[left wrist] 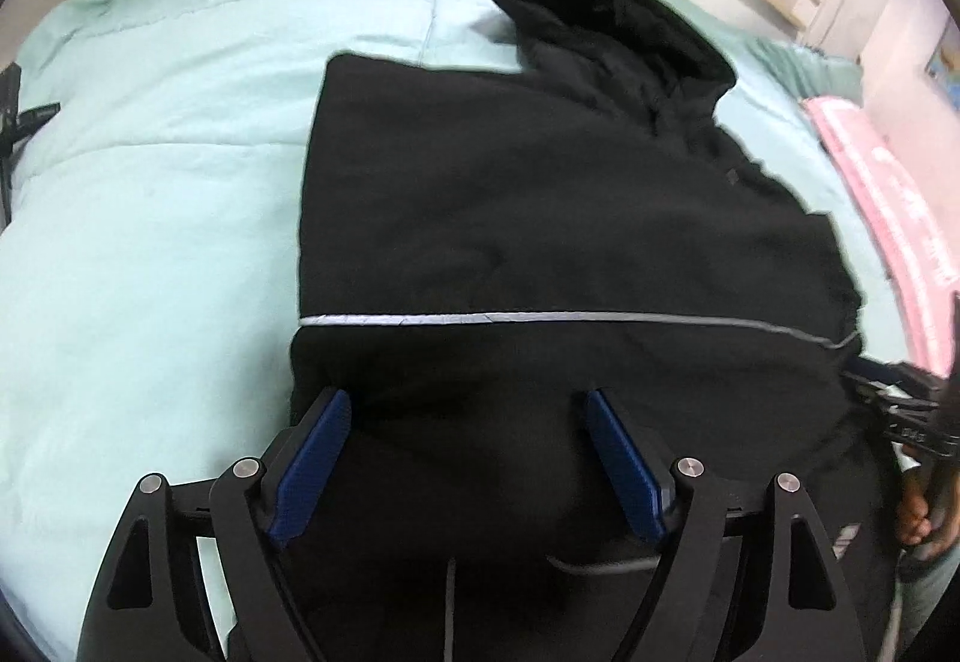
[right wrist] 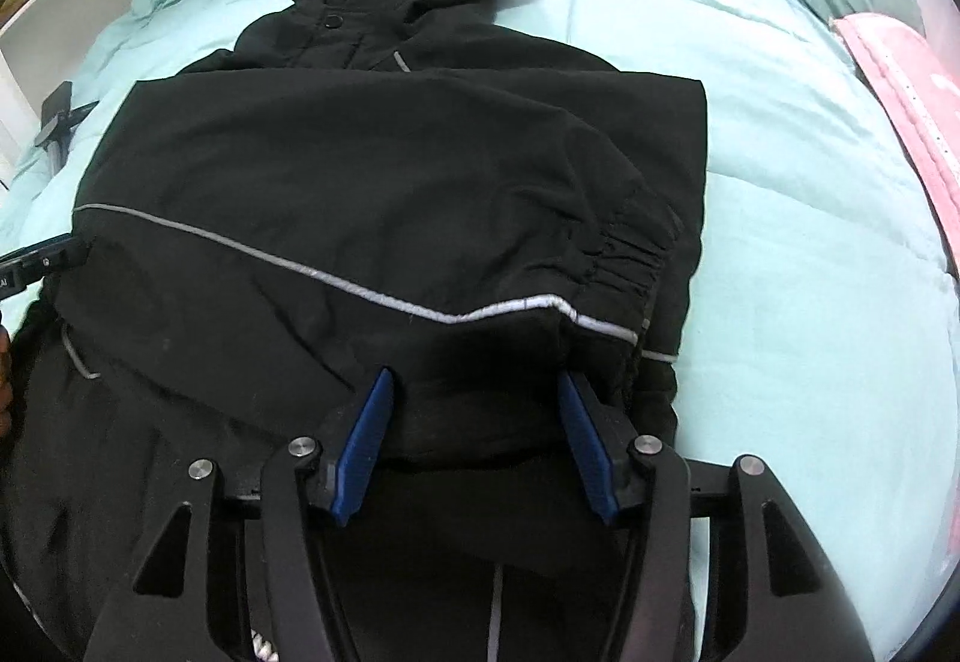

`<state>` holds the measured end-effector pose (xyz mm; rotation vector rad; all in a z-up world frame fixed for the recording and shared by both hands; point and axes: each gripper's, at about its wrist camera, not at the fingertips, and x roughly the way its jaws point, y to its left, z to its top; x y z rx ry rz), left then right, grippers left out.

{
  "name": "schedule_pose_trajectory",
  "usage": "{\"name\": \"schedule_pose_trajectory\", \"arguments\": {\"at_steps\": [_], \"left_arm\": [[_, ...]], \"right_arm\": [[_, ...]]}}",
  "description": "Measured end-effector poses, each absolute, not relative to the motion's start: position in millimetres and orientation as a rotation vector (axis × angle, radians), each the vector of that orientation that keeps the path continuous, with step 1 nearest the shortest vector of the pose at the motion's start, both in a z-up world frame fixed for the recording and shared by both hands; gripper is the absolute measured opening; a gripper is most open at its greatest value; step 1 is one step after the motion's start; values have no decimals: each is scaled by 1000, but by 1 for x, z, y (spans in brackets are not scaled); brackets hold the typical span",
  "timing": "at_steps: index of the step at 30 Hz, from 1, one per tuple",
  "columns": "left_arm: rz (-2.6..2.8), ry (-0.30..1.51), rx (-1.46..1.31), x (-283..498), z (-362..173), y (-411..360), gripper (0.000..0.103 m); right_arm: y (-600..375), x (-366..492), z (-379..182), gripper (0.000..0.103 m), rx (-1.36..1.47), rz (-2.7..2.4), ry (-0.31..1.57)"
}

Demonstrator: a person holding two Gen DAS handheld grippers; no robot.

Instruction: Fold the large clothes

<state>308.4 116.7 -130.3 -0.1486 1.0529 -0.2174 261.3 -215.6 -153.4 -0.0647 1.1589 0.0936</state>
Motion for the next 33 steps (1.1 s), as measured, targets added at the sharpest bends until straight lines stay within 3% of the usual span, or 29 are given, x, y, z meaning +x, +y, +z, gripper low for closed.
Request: {"name": "schedule_pose_trajectory", "arguments": {"at_steps": [4, 11, 17, 23, 33], "left_arm": [[-255, 1004, -211, 313, -66, 131, 82], [-273, 925, -190, 368, 70, 128, 82], [-285, 883, -133, 415, 135, 113, 82], [-272, 948, -88, 495, 106, 86, 82], [-245, 1077, -115, 609, -38, 59, 82]], "right_arm": [[-218, 268, -100, 60, 21, 132, 1186], [-216, 323, 50, 60, 43, 80, 1058], [-213, 373, 96, 60, 80, 48, 1021], [-216, 445, 56, 60, 135, 31, 1078], [-232, 557, -72, 60, 195, 34, 1179]]}}
